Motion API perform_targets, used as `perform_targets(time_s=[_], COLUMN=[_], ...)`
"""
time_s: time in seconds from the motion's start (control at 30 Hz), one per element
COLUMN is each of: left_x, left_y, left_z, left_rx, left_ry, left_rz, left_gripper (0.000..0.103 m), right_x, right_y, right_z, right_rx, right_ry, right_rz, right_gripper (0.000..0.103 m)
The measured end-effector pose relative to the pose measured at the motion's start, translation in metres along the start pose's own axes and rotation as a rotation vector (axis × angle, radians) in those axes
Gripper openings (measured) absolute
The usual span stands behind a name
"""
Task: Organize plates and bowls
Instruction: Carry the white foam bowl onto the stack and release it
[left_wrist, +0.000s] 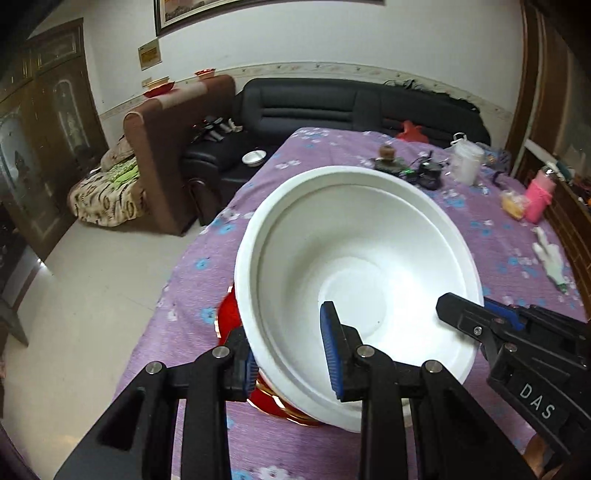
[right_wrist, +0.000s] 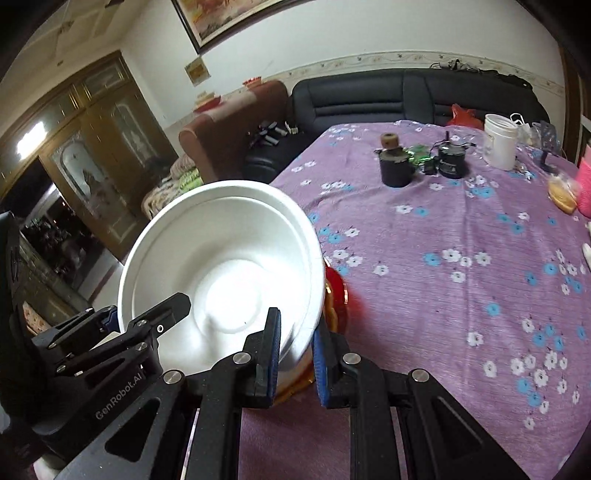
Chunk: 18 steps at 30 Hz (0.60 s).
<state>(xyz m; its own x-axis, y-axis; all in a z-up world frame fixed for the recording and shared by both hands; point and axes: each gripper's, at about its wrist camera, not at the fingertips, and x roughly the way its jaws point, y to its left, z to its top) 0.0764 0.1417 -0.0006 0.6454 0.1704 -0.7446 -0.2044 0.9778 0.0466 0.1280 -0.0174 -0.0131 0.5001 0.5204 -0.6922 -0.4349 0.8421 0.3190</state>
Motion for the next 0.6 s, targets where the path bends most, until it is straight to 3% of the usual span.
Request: perform_targets(time_s=[0.17,0.27,0.33,0.43,0.53,0.6], left_x=[0.018,0.014,0.009,0.001,-0.01,-0.018], left_y=[0.003,0.002,0.004,0.009,0.017,0.022], left_z=[-0.002,-0.005,-0.006,-0.007,-0.009,-0.013], left_rx=[0.013,0.02,0.017,0.005,-0.018,-0.042], left_ry=[0.035,0.026,0.005,-0.019,-0.041,-0.059], left_rz=[0.037,0.04,0.049,0.063,0.056,0.051], left_gripper=[0.034,0.046,0.06,0.068,0.072,0.075], right_x=[0.016,0.024,0.024,0.027,0.028,0.024], right_y=[0.011,0.015,0.019,0.028,0.032,0.035], right_z=[0.001,0.001,-0.002,-0.007,-0.011,-0.012], right_rx=[-0.049,-0.093,-0.132,-0.2,-0.218,-0.222], right_ry=[0.0,-0.006,-0.026,-0.057,-0.082,-0.111], right_rz=[-0.049,-0.096,-0.135,-0.198,-0.21,-0.204], right_gripper=[0.018,0.018,0.018,0.019,0.027,0.042])
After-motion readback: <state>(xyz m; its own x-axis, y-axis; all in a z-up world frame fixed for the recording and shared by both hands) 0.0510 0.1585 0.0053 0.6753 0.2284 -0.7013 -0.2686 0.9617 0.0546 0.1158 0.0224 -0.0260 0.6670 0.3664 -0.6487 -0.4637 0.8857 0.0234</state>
